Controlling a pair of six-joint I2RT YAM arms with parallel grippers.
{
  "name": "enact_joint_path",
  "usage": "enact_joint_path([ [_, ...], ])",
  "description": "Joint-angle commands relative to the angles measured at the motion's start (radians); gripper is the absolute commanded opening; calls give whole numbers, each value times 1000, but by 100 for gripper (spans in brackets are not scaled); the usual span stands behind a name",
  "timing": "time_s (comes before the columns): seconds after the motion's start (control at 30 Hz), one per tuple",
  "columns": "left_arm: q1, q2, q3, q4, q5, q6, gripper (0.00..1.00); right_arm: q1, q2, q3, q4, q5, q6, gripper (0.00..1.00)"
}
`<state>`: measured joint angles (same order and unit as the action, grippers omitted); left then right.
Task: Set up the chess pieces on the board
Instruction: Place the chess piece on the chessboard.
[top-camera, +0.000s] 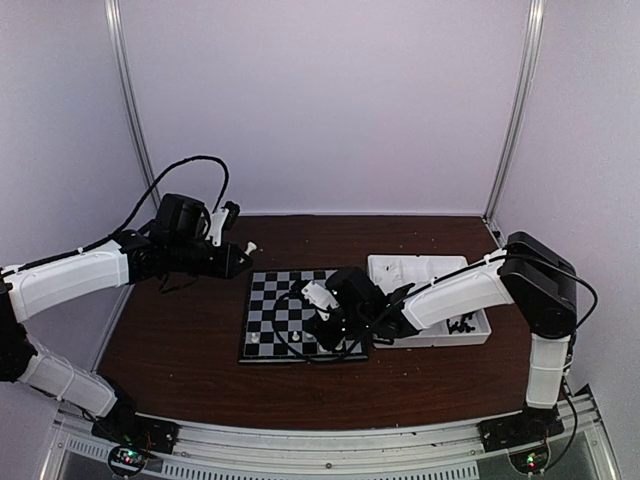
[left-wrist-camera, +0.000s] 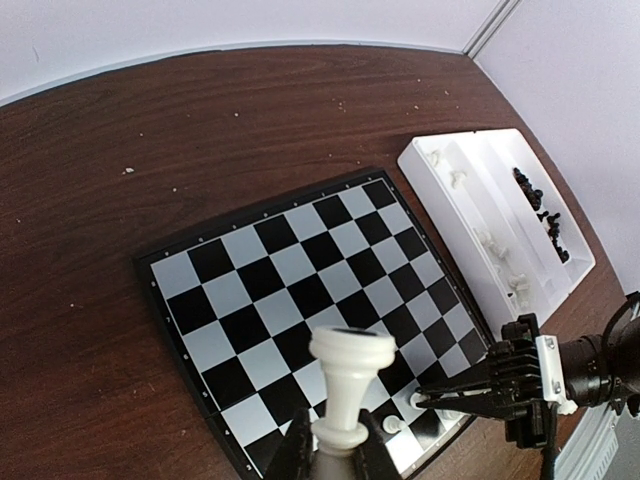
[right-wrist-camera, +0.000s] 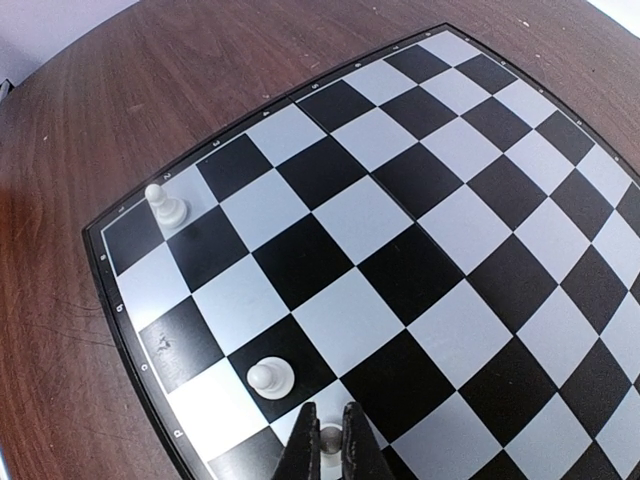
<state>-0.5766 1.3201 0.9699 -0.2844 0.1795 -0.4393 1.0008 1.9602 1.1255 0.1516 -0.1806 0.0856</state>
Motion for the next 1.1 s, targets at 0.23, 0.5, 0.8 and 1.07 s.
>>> enact_joint_path([
  [0.23,7,-2,-10,37,11,2,0,-4,-15,-2,-11,6,8,14],
  [0.5,7,-2,-10,39,11,2,0,-4,-22,6,-17,12,5,17],
  [0.8,7,-2,-7,40,13,4,0,-5,-72,25,-50,27,0,20],
  [1.07,7,8,-5,54,35,4,0,-7,-141,37,-93,41,-8,25],
])
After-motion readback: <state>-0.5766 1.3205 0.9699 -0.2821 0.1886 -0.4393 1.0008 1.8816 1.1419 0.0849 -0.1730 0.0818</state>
